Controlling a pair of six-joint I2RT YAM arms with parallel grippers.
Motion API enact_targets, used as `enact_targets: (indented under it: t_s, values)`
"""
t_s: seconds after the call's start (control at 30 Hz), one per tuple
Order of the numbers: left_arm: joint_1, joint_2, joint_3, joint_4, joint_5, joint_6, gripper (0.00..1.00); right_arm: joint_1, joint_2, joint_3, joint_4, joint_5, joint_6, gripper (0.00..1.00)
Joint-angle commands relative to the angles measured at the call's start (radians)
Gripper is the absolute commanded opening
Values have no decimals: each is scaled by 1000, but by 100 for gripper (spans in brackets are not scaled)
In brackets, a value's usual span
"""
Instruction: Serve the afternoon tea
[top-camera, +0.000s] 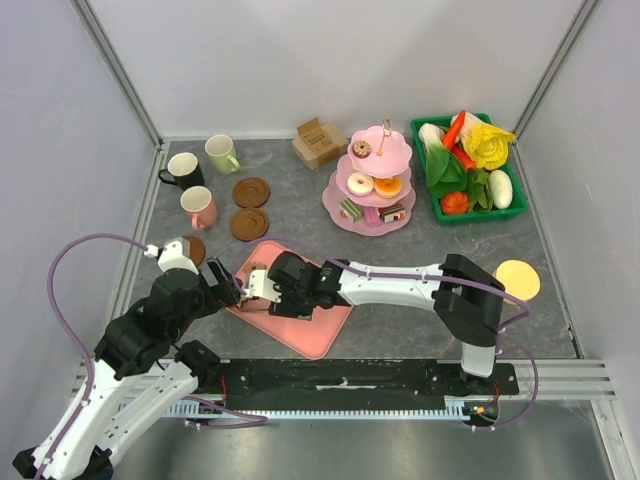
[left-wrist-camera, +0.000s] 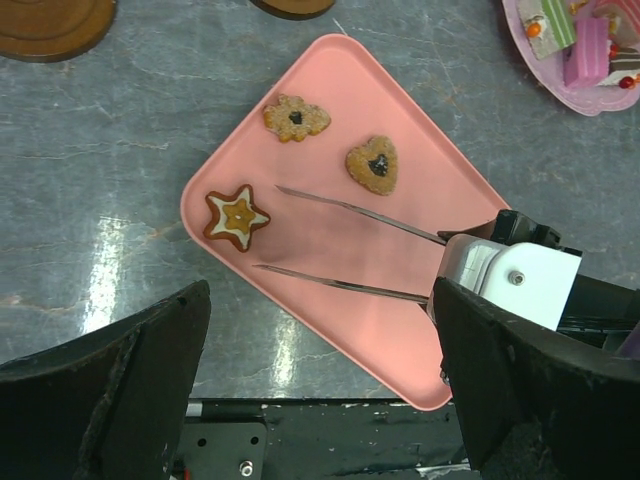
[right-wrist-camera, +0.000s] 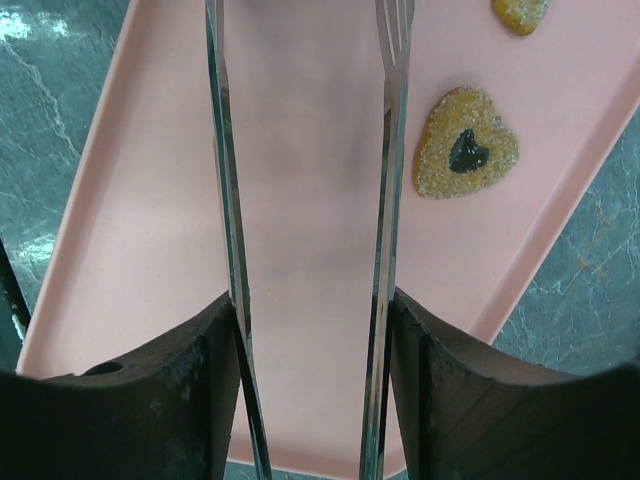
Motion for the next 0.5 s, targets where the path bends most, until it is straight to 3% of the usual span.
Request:
enact_targets:
  t_s: [0.0, 0.47]
  values:
    - [-7, 5, 37, 77, 46, -25, 99, 16, 44, 90, 69, -33, -23, 62]
    - [-7, 31, 43, 48, -39, -51, 99, 16, 135, 200, 63, -34, -44, 63]
